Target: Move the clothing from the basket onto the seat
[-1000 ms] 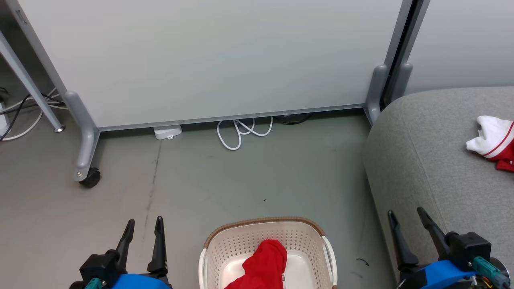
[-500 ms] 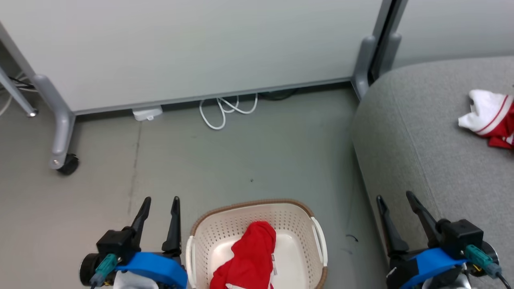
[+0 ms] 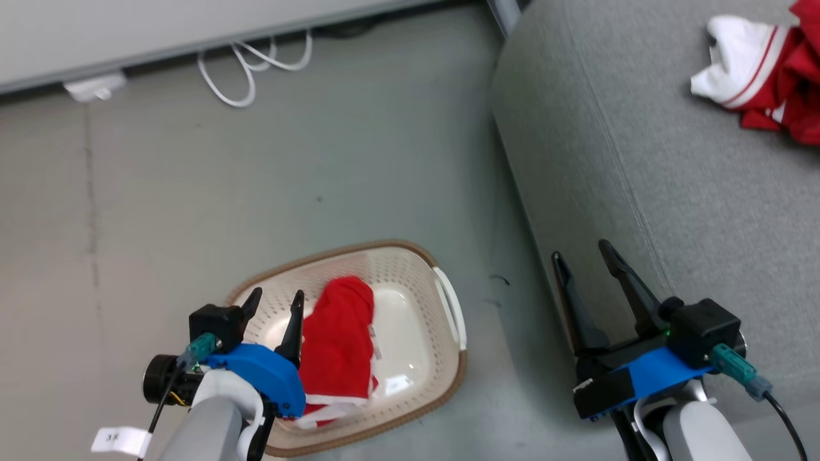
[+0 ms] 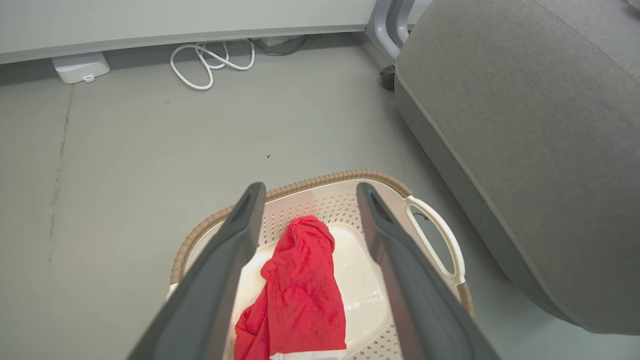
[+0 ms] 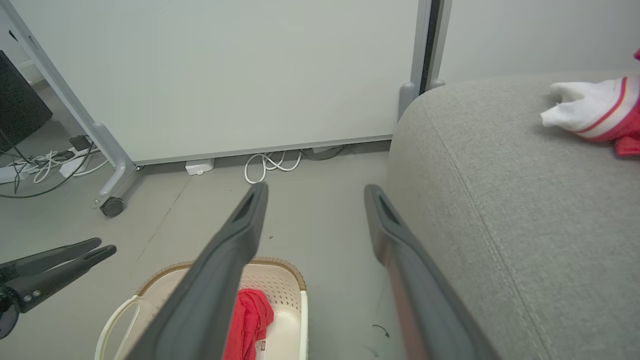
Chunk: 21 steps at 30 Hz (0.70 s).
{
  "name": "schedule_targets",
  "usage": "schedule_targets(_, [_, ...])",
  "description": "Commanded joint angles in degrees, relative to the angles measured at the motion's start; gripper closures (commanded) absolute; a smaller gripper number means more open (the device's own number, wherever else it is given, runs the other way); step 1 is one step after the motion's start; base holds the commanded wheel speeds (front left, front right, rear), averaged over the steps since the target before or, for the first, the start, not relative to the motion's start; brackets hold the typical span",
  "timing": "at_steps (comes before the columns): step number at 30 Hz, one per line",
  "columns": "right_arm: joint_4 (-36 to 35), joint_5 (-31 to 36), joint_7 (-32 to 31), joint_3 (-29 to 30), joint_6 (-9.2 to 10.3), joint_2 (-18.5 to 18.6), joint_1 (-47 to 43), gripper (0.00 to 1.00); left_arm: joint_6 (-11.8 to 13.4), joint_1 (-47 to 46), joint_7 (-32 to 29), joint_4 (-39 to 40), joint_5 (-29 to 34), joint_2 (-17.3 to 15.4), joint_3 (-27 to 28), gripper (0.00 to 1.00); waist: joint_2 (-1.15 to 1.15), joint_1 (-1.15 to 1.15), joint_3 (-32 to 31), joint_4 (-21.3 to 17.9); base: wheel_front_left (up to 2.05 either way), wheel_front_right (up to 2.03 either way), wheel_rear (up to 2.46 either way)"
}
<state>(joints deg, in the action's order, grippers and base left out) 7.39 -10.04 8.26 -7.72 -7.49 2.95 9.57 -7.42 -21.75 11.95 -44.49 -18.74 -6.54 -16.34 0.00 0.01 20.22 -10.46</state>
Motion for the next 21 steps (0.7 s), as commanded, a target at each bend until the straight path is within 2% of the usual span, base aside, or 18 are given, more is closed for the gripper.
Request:
schedule_targets(1, [0.44,-0.67,0.85,-0.36,-0.02,-0.08,1.31,0.00,-0.02,-1.89,-0.49,-1.37,-0.16,-0.46,-0.45,0.00,0.00,-0.01,6.52,-5.47,0.00,0.00,0.00])
schedule_targets(10, [3.23,-3.36,4.17,-4.43,-0.02,-0.12,5.56,0.00,0.24,-11.03,-4.59,-11.05,0.12,-1.31,-2.27,0.00,0.00,-0.01,16.10,-10.53,0.00,0.00,0.00])
schedule_targets(21, [4.09,-6.35,6.40,-8.99,-0.02,-0.12,9.51,0.00,7.28,-19.73,-9.24,-19.34,1.69,-2.44,-2.90,0.00,0.00,-0.01,24.26,-13.00,0.00,0.00,0.00])
